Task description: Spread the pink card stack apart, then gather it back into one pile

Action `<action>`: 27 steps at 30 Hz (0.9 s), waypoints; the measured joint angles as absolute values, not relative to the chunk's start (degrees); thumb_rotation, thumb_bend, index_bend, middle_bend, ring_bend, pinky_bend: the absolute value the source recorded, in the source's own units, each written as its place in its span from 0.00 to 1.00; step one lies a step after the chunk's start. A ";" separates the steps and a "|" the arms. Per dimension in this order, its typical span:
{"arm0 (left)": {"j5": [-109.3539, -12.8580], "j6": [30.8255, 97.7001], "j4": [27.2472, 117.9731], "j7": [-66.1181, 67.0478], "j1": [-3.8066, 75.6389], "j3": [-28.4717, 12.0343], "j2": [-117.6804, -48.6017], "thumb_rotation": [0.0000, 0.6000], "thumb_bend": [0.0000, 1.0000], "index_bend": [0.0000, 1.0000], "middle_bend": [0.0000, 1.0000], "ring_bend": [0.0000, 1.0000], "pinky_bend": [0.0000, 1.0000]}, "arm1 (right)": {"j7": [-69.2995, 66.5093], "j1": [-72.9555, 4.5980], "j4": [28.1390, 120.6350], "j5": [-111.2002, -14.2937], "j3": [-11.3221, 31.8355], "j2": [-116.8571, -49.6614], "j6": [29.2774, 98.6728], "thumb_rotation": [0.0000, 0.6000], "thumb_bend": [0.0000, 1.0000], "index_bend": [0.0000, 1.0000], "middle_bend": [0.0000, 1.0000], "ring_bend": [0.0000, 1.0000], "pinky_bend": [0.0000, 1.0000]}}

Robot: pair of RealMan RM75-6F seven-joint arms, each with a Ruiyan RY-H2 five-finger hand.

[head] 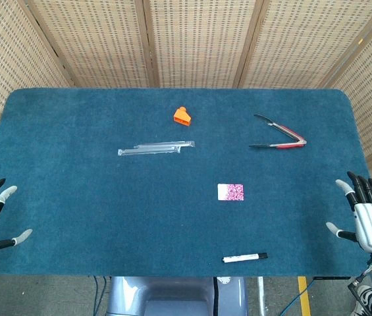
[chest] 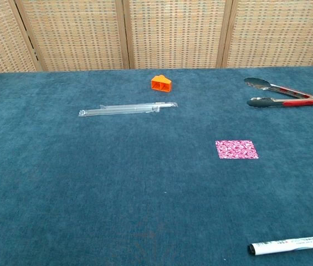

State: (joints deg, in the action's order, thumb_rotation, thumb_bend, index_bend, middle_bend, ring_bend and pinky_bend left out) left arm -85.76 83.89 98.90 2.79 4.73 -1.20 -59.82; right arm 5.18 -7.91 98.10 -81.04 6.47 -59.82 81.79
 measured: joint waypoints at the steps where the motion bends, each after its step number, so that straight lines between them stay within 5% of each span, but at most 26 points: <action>1: -85.77 83.86 98.90 2.82 4.75 -1.19 -59.82 0.71 0.10 0.11 0.00 0.00 0.00 | 5.18 -7.93 98.09 -81.06 6.46 -59.80 81.77 1.00 0.18 0.15 0.04 0.00 0.00; 15: -85.85 84.37 99.54 2.94 4.76 -1.54 -58.74 0.72 0.10 0.13 0.00 0.00 0.00 | 3.13 -8.87 98.55 -82.10 6.71 -58.72 80.65 1.00 0.18 0.15 0.04 0.00 0.00; 27: -85.71 84.90 101.03 3.33 4.83 -2.11 -56.90 0.72 0.10 0.14 0.00 0.00 0.00 | -3.63 -15.56 100.71 -84.99 7.62 -55.93 71.23 1.00 0.21 0.16 0.09 0.00 0.00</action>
State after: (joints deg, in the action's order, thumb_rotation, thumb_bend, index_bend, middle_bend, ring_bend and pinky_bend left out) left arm -85.71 84.90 101.03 3.33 4.83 -2.11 -56.90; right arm -3.63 -15.56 100.71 -84.99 7.62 -55.93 71.23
